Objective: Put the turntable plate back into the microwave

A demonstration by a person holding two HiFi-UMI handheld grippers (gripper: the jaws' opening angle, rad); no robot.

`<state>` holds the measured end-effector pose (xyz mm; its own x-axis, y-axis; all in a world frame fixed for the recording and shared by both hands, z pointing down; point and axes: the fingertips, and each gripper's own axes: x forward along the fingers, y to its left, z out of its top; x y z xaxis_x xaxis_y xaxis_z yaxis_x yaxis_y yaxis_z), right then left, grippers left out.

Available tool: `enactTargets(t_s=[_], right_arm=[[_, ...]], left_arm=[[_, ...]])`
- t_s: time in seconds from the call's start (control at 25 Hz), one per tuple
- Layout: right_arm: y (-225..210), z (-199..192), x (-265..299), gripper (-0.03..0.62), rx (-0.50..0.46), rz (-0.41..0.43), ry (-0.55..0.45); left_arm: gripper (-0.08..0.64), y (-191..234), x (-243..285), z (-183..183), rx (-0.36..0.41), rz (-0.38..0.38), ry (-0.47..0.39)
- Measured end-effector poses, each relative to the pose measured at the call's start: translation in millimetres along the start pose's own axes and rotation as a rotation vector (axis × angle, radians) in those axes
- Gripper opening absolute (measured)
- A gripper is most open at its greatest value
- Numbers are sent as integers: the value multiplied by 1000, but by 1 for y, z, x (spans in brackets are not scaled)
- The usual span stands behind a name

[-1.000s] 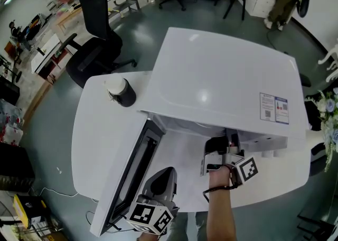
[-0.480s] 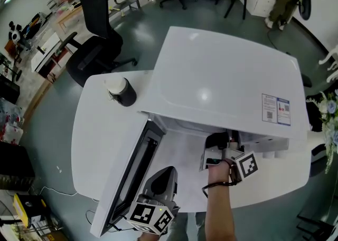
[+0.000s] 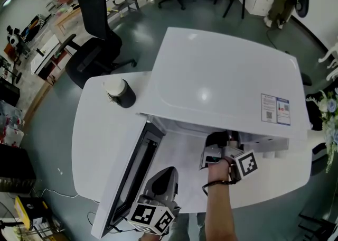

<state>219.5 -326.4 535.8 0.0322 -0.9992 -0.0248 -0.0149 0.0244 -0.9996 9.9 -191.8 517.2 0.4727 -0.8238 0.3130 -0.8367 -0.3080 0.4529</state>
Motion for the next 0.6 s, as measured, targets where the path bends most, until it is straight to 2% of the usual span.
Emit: enactTargets(t_s=[0.24,0.6], right_arm=[[0,0,0,61,-71,-33,-3],[4,0,1,55,-209,-159,28]], left_arm=[[0,-1,1,0,3,-9,0],[0,-3,-1,-1,1,-18,-1]])
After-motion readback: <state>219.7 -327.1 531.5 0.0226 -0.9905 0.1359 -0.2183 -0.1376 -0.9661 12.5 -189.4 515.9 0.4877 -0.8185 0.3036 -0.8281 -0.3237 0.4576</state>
